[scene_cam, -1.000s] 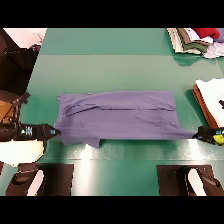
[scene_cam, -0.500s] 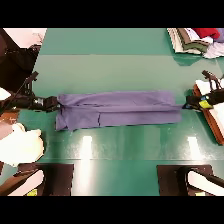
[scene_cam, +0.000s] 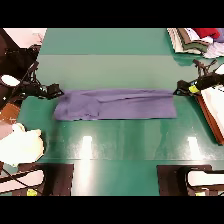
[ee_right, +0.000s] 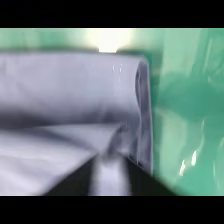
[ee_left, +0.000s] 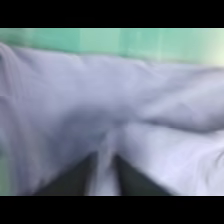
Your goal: Fold the shirts.
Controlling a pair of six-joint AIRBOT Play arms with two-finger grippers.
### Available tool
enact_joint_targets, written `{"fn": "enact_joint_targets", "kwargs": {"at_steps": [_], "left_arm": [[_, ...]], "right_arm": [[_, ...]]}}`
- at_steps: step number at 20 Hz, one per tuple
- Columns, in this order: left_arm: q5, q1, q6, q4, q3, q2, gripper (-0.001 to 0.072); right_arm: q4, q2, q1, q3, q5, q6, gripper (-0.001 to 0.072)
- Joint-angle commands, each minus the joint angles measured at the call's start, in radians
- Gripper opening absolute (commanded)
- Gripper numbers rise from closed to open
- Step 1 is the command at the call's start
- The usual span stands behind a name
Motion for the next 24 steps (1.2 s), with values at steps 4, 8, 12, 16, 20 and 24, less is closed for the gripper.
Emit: {"fn": "enact_joint_targets", "kwargs": {"at_steps": [4,8,12,16,20,24], "left_arm": [[-0.069,-0.002,0.003,-0.078,0.077,-0.018,0.0497],[-0.159,-0.002,0.003,-0.079,0.098,-0.017,0.0495],[-0.155,-0.025,0.024,-0.083,0.098,-0.017,0.0025],[-0.109,-0.101,0.032,-0.081,0.098,-0.018,0.0024],[-0.075,-0.182,0.006,-0.08,0.098,-0.019,0.0024],[-0.05,-0.25,-0.013,-0.08,0.098,-0.02,0.0024]], "right_arm": [[0.156,-0.075,-0.066,0.129,0.066,-0.049,0.0507],[0.157,-0.043,-0.164,-0.008,0.174,-0.16,0.0503],[0.219,-0.055,-0.249,-0.148,0.172,-0.253,0.0503],[0.311,-0.131,-0.254,-0.185,0.182,-0.313,0.0504],[0.385,-0.18,-0.199,-0.183,0.146,-0.33,0.0503],[0.398,-0.181,-0.168,-0.183,0.132,-0.343,0.0159]]}}
